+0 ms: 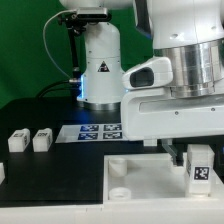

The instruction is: Assemble one leg

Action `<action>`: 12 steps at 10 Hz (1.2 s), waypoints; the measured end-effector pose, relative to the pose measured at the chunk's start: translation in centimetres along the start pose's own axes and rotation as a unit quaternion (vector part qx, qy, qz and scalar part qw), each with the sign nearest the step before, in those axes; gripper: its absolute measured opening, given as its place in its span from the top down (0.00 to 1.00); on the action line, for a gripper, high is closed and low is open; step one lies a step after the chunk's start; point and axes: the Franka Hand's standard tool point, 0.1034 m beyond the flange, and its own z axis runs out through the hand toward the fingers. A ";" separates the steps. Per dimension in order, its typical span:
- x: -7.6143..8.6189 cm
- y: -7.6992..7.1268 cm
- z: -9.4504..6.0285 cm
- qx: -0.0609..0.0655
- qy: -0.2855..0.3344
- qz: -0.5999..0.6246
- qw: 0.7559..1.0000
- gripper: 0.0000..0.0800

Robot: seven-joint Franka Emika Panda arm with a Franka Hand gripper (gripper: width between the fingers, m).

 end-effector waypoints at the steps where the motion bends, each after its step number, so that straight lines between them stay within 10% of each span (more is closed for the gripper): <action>1: 0.0 0.3 0.0 -0.002 0.000 0.052 0.999 0.49; 3: 0.4 0.9 0.0 0.009 0.000 0.176 0.984 0.62; 6: 0.0 1.8 0.2 0.041 -0.017 0.457 0.888 0.62; 9: -0.5 1.3 0.3 0.044 -0.033 0.593 0.803 0.62; 12: -0.7 1.2 0.4 0.044 -0.034 0.580 0.812 0.62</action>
Offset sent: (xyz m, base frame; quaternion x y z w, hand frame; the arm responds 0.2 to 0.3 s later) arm -0.0026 -0.0202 0.0029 0.0541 0.0412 0.4929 0.8674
